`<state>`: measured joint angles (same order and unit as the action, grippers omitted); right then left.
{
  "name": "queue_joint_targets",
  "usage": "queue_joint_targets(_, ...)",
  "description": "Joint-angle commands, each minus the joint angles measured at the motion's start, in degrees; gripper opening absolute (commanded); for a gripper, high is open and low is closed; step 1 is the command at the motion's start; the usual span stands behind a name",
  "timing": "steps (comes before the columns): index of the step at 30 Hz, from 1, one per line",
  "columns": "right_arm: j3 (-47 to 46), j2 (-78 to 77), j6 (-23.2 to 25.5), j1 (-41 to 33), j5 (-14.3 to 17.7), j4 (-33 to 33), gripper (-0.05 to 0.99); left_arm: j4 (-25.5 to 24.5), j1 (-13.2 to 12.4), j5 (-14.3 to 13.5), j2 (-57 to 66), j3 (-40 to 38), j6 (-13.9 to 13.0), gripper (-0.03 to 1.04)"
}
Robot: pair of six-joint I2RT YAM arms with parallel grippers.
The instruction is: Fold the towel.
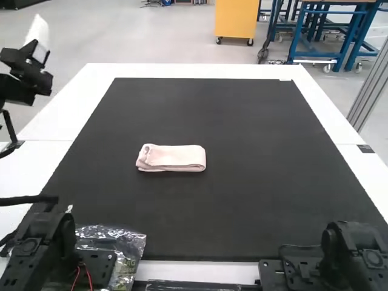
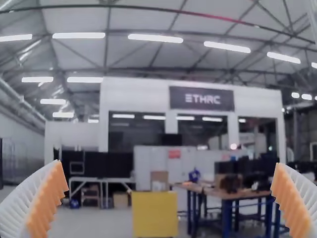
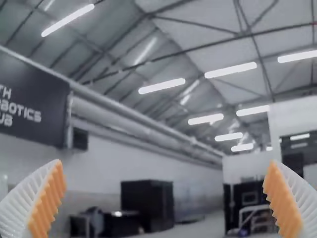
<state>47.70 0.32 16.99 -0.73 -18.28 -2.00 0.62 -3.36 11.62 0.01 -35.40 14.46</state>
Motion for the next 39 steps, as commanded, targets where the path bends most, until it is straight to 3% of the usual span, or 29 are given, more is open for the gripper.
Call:
queue_joint_targets(1, -3.6, -0.2, -4.8, 1.3, 7.2, 4.7, 0.91, -1.6, 0.3, -4.4, -0.1, 1.2, 0.0, 0.97)
queue_joint_targets(2, -5.3, -0.3, -7.9, 1.3, 8.5, 5.1, 0.91, -1.6, 0.3, -6.1, -0.1, 1.9, -0.7, 0.97)
queue_joint_targets(4, -10.4, -0.2, -10.0, 1.3, 7.8, 4.9, 0.91, -1.6, 0.1, -9.5, 0.0, 4.0, -2.9, 0.97)
queue_joint_targets(5, -13.2, -0.2, -11.0, 1.1, 7.6, 3.8, 0.91, -1.4, 0.1, -9.8, -0.1, 5.4, -4.3, 0.97)
queue_joint_targets(7, -18.3, -0.2, -14.4, 1.0, 8.3, 2.5, 0.91, -0.6, 0.1, -9.8, -0.1, 8.3, -5.4, 0.97)
queue_joint_targets(8, -20.5, -0.2, -16.9, 0.9, 10.7, 1.4, 0.91, 0.2, 0.2, -9.7, 0.0, 9.7, -5.5, 0.97)
queue_joint_targets(12, -28.3, -0.2, -17.9, 1.0, 15.1, -4.9, 0.91, 4.2, 0.5, -8.7, 0.0, 16.0, -7.7, 0.97)
queue_joint_targets(17, -37.5, -0.3, -21.9, 1.0, 13.7, -11.4, 0.91, 9.6, 0.2, -8.7, 0.0, 23.1, -8.7, 0.97)
queue_joint_targets(21, -43.9, -0.3, -21.7, 1.0, 18.6, -21.6, 0.91, 11.8, 0.1, -8.9, 0.0, 27.3, -8.4, 0.97)
queue_joint_targets(23, -45.8, -0.3, -22.4, 1.0, 19.1, -21.3, 0.91, 11.6, 0.1, -9.0, -0.1, 28.8, -8.6, 0.97)
queue_joint_targets(25, -47.9, -0.2, -23.1, 1.1, 22.2, -20.3, 0.91, 11.2, -0.1, -8.9, -0.1, 30.9, -8.7, 0.97)
queue_joint_targets(27, -47.7, -0.3, -23.2, 1.1, 23.6, -11.6, 0.91, 10.7, -0.1, -8.9, 0.0, 33.1, -8.7, 0.97)
queue_joint_targets(30, -47.7, -0.3, -23.1, 1.2, 23.6, -3.5, 0.91, 8.4, -0.1, -8.9, -0.1, 35.5, -8.4, 0.97)
queue_joint_targets(31, -47.7, -0.3, -23.1, 1.2, 23.6, -0.5, 0.91, 4.9, -0.1, -8.9, 0.0, 35.6, -8.2, 0.97)
queue_joint_targets(34, -47.7, -0.3, -23.9, 1.3, 23.6, 0.4, 0.91, 0.3, -0.1, -9.1, 0.0, 35.4, -8.9, 0.97)
queue_joint_targets(39, -47.7, -0.3, -24.4, 1.3, 21.9, 1.0, 0.91, 0.1, -0.1, -9.2, 0.0, 35.5, -10.5, 0.97)
